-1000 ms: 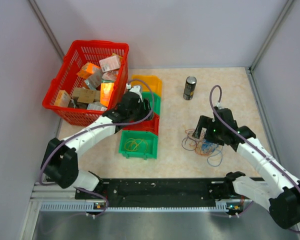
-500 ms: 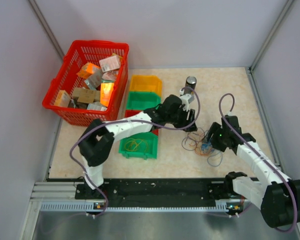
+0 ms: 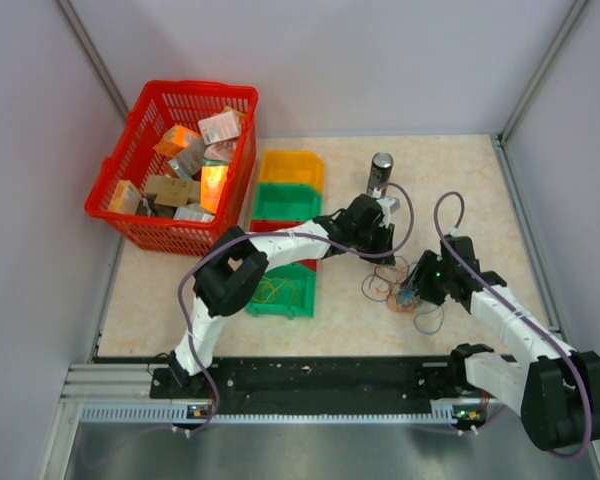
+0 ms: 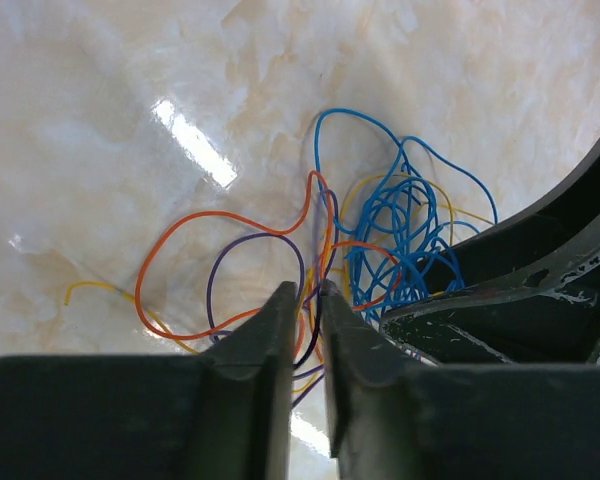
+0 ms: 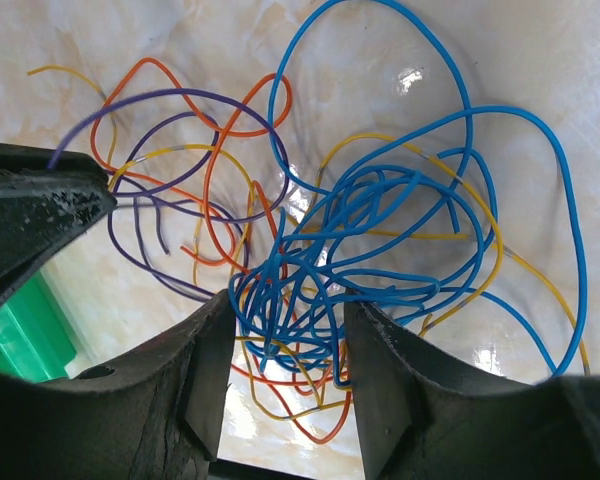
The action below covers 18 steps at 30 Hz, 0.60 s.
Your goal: Untangle the cables
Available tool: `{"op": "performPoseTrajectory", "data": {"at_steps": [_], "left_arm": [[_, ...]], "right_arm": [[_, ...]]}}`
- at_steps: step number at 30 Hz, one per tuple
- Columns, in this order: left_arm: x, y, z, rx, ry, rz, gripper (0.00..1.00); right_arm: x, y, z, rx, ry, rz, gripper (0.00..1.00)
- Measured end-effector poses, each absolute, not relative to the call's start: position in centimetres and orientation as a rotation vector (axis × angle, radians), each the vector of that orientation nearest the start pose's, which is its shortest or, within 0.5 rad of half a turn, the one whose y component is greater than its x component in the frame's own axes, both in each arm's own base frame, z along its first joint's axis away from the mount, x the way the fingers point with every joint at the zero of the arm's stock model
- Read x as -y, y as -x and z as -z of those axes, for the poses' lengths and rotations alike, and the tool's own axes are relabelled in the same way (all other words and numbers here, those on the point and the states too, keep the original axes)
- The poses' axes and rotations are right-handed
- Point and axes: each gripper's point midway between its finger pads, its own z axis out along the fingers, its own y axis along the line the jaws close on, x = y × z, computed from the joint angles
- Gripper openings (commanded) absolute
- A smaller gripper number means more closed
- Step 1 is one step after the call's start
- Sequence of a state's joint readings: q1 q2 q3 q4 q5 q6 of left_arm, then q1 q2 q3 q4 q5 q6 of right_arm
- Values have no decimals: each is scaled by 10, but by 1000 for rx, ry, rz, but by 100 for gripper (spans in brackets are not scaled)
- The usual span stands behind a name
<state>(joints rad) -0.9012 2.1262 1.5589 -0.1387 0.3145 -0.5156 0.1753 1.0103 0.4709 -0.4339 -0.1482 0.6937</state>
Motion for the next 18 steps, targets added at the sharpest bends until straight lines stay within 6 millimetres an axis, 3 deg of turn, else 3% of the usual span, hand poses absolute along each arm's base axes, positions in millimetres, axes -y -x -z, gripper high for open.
{"op": "performPoseTrajectory", "data": {"at_steps": [3, 5, 7, 10, 13, 15, 18], "left_arm": [[481, -288, -80, -2387, -647, 1029, 0], [476, -289, -81, -2383, -644, 1002, 0], [461, -286, -87, -2384, -637, 949, 0], [432, -279, -118, -2343, -630, 872, 0], [403, -276, -194, -2180, -602, 842, 0], [379, -273, -270, -1987, -554, 851, 0], [327, -252, -388, -1658, -453, 884, 0]], "right_arm": [[-92, -219, -43, -2540, -612, -514, 39], [-91, -219, -43, -2537, -617, -506, 28], [-88, -219, -39, -2538, -637, -487, 14], [-85, -220, -32, -2542, -687, -472, 8], [-78, -221, -27, -2531, -754, -458, 7], [-71, -224, -26, -2510, -807, -442, 6], [-56, -228, -25, -2466, -908, -420, 6]]}}
